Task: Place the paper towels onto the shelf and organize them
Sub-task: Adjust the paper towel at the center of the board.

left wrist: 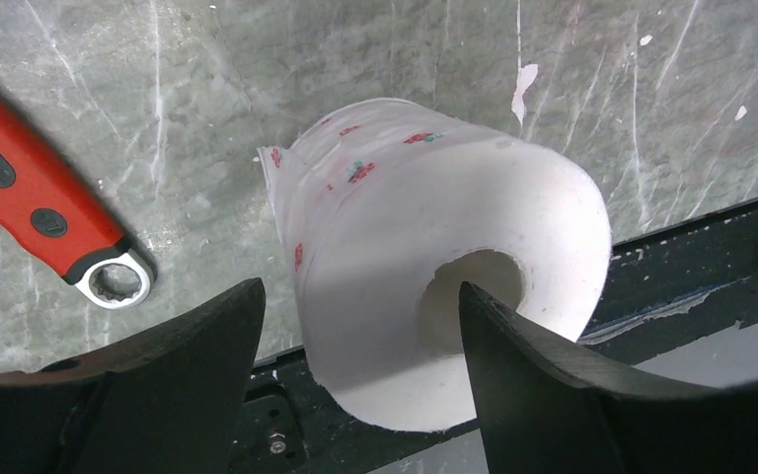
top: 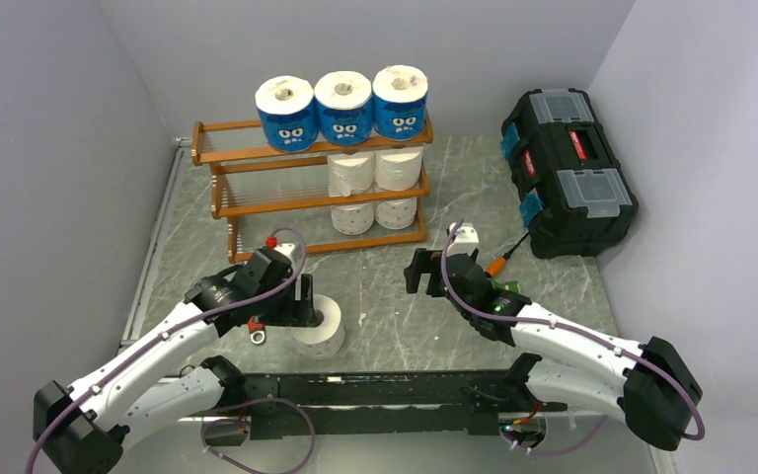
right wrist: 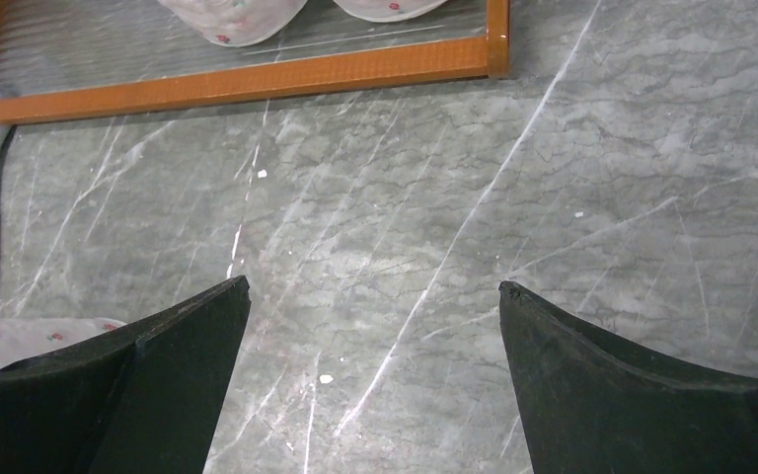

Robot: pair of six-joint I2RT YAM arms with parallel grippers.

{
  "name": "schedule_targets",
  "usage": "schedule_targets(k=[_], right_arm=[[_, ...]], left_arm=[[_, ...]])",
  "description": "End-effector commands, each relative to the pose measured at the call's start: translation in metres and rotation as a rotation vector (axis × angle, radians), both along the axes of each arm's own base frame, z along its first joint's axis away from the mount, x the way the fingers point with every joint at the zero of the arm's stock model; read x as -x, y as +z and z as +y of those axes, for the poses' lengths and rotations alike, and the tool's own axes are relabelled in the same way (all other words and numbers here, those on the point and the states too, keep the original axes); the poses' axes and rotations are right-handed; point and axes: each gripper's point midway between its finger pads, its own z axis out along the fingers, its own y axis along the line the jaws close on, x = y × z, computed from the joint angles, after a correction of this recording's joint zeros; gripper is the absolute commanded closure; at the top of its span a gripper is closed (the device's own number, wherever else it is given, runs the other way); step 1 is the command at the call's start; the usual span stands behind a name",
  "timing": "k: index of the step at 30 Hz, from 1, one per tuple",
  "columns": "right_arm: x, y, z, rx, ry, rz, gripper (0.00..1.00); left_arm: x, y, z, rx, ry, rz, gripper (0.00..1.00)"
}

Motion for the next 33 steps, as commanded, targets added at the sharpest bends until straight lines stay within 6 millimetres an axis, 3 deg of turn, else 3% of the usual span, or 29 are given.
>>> schedule_targets(k=[1,6,22,27,33], right_arm=[[-0.003,0.004,-0.002,-0.010,-0.016,-0.023,0.01],[-0.003,0.003,-0.003,-0.008,-0.019,-0.023,0.01],[-0.003,0.002,-0.003,-0.007,-0.021,-0.018,0.01],[-0.004,0.003,-0.003,-0.007,-0.021,-0.021,0.01],[-0.004,-0.002,-0.001,-0.006,-0.020,-0.007,0.01]], left_arm=[[-0.006,0.012,-0.010,0.018,-0.019,-0.029,0.24],[-0.004,0.011,-0.015,0.017,-0.037,-0.023,0.28],[-0.003,0.015,-0.023,0.030,-0.051,-0.026,0.62],[-0.012,0.023,-0.023,0.048,-0.001,-0.069,0.64],[-0.028,0.027,-0.037,0.094,0.058,-0.083,0.68]])
